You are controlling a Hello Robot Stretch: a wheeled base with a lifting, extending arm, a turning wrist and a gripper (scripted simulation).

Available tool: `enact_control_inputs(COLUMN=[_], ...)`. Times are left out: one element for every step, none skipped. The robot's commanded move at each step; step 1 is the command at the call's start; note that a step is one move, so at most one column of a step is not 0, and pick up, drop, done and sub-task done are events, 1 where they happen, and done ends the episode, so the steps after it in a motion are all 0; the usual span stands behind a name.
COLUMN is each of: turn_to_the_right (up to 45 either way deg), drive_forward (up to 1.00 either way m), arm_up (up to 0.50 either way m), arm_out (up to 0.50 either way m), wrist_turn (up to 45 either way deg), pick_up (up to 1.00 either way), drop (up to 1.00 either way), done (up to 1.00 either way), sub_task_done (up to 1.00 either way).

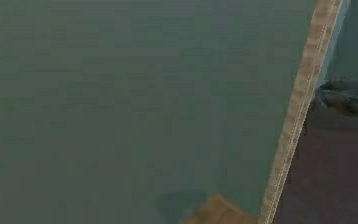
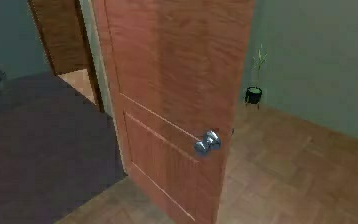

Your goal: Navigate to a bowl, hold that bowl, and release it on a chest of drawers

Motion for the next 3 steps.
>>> enact_control_inputs(turn_to_the_right=[45.0,0.0,45.0], drive_forward=[0.0,1.0,0.0], arm_up=[0.0,0.0,0.0], arm_out=[0.0,0.0,0.0], wrist_turn=[0.0,0.0,0.0], pick_up=[0.0,0.0,0.0], drop=[0.0,0.0,0.0], done=[0.0,0.0,0.0], sub_task_done=[0.0,0.0,0.0])
